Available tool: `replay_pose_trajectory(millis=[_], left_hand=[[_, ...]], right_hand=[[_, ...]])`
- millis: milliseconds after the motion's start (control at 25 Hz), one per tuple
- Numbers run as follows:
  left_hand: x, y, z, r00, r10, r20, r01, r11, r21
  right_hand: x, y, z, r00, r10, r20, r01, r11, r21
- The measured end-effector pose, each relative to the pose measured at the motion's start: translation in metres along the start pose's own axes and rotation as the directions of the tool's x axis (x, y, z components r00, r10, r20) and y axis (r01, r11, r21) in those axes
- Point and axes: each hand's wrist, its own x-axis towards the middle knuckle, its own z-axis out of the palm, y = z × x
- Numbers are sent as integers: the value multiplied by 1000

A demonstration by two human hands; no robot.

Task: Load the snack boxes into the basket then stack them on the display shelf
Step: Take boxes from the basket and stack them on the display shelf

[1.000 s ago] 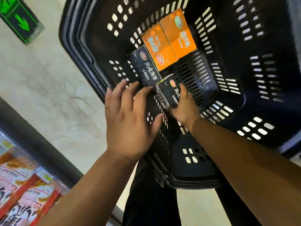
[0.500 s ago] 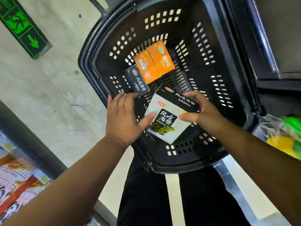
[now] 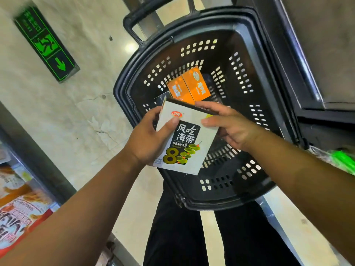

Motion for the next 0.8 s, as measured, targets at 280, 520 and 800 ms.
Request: replay_pose_trajectory(millis=[280,520,800], left_hand=[[13,-13,-11,948,-63,-311,41,996,-76],[22,-22,-7,898,-123,-423,91,991,-96],[22,-26,-5,882,-150,-447,105,987,-124]], right_hand=[[87,29,-22,899,-262,-350,11,814,-581],[160,60,-43,951,-271,-149,-91,215,-972],[193,84,-67,808,-443,-390,-156,477,-865]])
